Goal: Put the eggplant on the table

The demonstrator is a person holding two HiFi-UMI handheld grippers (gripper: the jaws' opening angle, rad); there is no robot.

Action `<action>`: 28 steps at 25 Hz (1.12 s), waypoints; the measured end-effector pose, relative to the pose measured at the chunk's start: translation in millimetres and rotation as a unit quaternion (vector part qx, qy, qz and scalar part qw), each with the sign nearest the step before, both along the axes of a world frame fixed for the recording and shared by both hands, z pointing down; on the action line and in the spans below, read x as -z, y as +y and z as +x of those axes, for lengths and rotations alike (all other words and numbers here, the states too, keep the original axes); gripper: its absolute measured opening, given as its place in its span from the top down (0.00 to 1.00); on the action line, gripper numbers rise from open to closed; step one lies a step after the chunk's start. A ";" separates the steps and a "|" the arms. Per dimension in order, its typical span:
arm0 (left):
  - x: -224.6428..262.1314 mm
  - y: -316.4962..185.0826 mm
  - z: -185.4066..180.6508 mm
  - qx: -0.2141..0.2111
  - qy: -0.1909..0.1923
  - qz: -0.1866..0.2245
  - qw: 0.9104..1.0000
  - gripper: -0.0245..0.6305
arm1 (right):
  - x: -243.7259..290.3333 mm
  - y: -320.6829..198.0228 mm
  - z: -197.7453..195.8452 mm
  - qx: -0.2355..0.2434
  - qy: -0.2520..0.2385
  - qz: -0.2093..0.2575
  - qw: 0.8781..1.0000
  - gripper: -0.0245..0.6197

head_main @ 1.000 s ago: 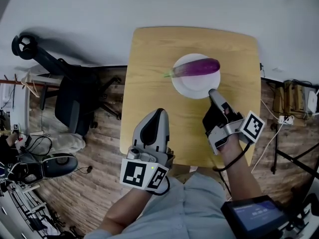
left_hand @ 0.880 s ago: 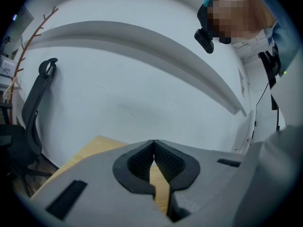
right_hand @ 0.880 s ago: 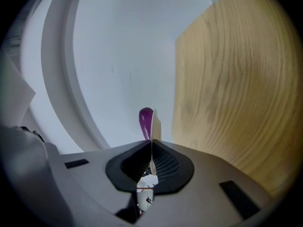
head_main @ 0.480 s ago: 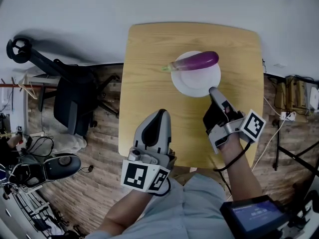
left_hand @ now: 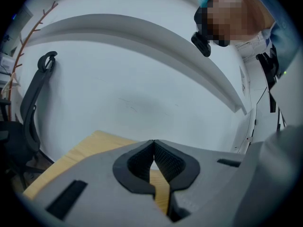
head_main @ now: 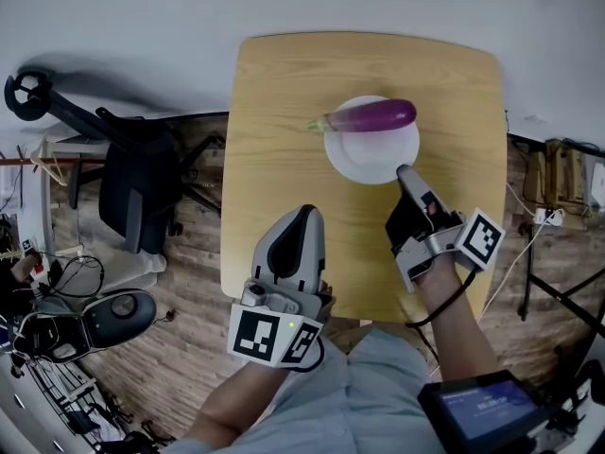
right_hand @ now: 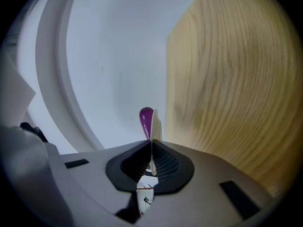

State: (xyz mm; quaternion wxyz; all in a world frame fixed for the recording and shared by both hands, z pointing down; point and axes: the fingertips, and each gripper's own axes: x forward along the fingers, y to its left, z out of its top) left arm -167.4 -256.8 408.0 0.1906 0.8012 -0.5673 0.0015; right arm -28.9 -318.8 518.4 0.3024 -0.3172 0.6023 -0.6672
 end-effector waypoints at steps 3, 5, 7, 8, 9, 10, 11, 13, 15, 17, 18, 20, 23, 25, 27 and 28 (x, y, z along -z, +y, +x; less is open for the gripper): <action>-3.0 -2.3 -0.7 0.000 -0.001 -0.002 1.000 0.95 | -3.9 -2.4 -0.8 0.000 0.001 0.000 1.000 0.95; -4.9 -3.1 -0.7 0.001 -0.002 -0.003 1.000 0.95 | -5.9 -3.3 -1.1 0.001 0.001 0.001 1.000 0.95; -6.2 -3.4 -1.3 0.001 -0.003 -0.004 1.000 0.95 | -7.7 -3.6 -1.8 0.002 0.002 0.002 1.000 0.95; -6.7 -3.6 -1.6 0.001 -0.003 -0.004 1.000 0.95 | -8.7 -3.7 -2.1 0.002 0.003 0.002 1.000 0.95; -7.2 -3.8 -1.6 0.001 -0.004 -0.004 1.000 0.95 | -9.6 -3.9 -2.2 0.002 0.002 0.002 1.000 0.95; -7.7 -4.0 -1.7 0.001 -0.004 -0.004 1.000 0.95 | -10.8 -3.9 -2.2 0.002 0.002 0.001 1.000 0.95; -8.4 -4.3 -2.0 0.000 -0.004 -0.005 1.000 0.95 | -12.1 -4.0 -2.3 0.002 0.003 0.000 1.000 0.95; -9.9 -4.7 -3.6 0.000 -0.004 -0.006 1.000 0.95 | -14.7 -4.1 -3.1 0.001 0.004 -0.002 1.000 0.95; -11.9 -4.9 -5.6 0.000 -0.005 -0.007 1.000 0.95 | -17.8 -4.0 -4.0 0.002 0.006 -0.003 1.000 0.95; -14.3 -4.7 -6.9 0.001 -0.005 -0.008 1.000 0.95 | -21.2 -3.5 -3.9 0.003 0.008 -0.004 1.000 0.95; -15.4 -4.7 -7.4 0.002 -0.005 -0.008 1.000 0.95 | -22.6 -3.3 -3.9 0.003 0.008 -0.005 1.000 0.95; -16.8 -4.9 -9.2 0.003 -0.006 -0.009 1.000 0.95 | -25.4 -2.7 -4.4 0.004 0.009 -0.007 1.000 0.95; -17.7 -4.3 -10.7 0.004 -0.006 -0.010 1.000 0.95 | -29.4 -1.1 -4.3 0.004 0.012 -0.010 1.000 0.95; -17.9 -3.3 -10.4 0.004 -0.007 -0.010 1.000 0.95 | -31.9 -0.3 -3.5 0.004 0.014 -0.011 1.000 0.95; -18.5 -3.0 -10.4 0.004 -0.007 -0.009 1.000 0.95 | -34.2 -0.5 -2.9 0.004 0.015 -0.012 1.000 0.95; -19.2 -3.0 -10.7 0.004 -0.007 -0.009 1.000 0.95 | -35.4 -0.8 -2.7 0.003 0.015 -0.012 1.000 0.95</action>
